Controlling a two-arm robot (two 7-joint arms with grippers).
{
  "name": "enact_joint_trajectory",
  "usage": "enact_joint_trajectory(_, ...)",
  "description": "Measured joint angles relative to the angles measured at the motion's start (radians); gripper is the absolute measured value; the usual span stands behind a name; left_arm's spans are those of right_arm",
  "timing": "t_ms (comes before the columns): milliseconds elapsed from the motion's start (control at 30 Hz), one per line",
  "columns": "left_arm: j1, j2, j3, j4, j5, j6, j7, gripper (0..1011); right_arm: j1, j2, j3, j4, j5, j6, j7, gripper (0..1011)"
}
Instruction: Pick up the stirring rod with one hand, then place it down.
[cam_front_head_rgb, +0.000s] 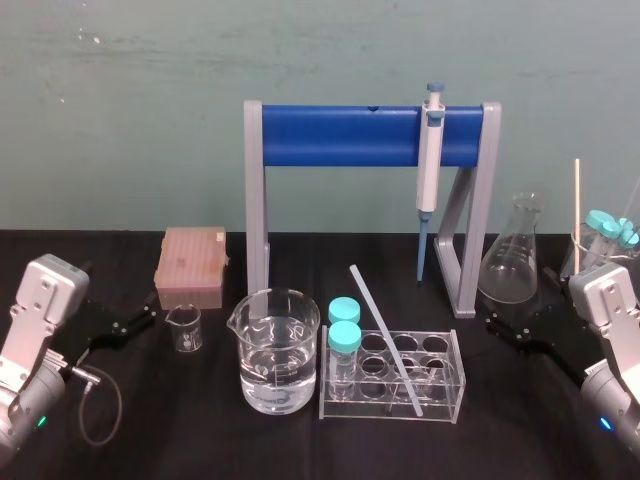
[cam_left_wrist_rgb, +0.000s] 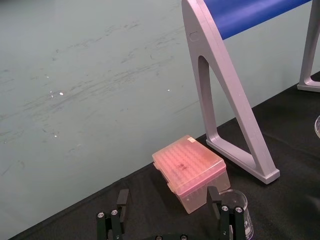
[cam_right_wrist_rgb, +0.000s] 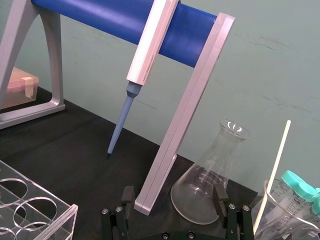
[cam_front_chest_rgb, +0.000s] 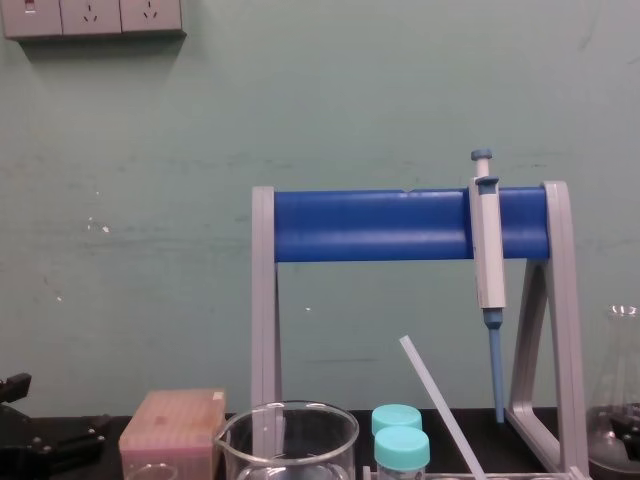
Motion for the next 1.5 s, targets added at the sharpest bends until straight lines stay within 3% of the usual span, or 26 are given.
enact_joint_trajectory(1500, 0.000, 0.000, 0.000, 0.000, 0.000, 0.000, 0.000, 1000, 0.000, 0.000, 0.000, 0.000, 0.000, 0.000, 0.000, 1003)
